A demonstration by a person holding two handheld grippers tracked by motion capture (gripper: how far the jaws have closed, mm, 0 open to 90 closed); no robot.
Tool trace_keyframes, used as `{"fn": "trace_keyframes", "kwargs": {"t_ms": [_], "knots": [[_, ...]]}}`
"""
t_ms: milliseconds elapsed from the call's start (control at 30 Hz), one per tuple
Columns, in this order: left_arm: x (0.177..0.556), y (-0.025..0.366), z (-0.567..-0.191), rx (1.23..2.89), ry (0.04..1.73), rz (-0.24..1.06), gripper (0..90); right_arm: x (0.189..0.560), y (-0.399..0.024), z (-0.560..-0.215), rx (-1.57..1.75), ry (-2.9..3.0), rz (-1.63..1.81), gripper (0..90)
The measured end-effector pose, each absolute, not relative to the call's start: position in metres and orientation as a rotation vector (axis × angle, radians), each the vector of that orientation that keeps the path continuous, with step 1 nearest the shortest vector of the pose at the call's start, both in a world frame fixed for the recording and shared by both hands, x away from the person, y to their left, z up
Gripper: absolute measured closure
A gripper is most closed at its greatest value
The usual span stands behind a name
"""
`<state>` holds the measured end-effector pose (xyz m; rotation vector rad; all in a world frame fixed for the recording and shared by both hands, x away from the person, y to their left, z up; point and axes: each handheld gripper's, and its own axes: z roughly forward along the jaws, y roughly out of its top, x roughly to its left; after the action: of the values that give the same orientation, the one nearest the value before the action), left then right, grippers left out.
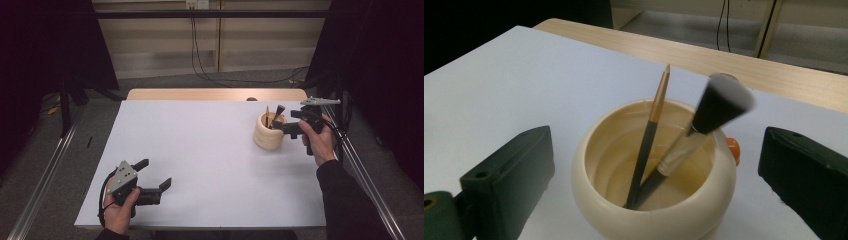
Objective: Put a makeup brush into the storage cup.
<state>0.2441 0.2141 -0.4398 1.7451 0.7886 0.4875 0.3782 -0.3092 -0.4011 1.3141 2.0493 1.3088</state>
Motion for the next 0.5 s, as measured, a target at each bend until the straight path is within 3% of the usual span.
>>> {"fn": "trace_keyframes", "kwargs": {"t_ms": [500], "knots": [[0.242, 0.216, -0.439, 1.736, 0.793, 0.493, 1.5, 0.354, -0.304, -0.405, 1.280, 1.959, 1.341, 1.1]]}}
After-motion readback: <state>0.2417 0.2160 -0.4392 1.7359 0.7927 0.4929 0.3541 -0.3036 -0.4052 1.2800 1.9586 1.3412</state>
